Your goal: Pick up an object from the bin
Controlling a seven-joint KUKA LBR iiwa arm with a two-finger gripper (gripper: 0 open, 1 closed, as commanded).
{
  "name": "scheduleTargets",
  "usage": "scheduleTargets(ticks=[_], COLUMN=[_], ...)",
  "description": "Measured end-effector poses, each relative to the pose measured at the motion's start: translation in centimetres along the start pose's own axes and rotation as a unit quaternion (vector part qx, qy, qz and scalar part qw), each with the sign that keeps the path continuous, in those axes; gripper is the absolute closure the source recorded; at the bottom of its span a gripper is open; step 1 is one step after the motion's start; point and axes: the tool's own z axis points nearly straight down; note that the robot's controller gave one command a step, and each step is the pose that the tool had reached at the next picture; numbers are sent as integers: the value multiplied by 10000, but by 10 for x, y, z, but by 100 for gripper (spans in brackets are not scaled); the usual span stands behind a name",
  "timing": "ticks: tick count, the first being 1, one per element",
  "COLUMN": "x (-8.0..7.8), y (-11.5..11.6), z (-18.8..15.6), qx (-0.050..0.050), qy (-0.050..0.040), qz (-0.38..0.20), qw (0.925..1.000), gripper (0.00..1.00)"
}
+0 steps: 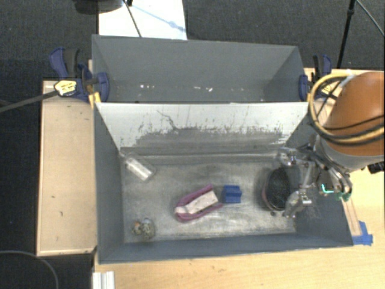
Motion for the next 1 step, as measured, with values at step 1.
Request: scheduleTargets(ticks=[1], x=[-45], y=[-58], z=[164], qx=[11], qy=[-21], qz=[-3619], qw=[9322], gripper=[0])
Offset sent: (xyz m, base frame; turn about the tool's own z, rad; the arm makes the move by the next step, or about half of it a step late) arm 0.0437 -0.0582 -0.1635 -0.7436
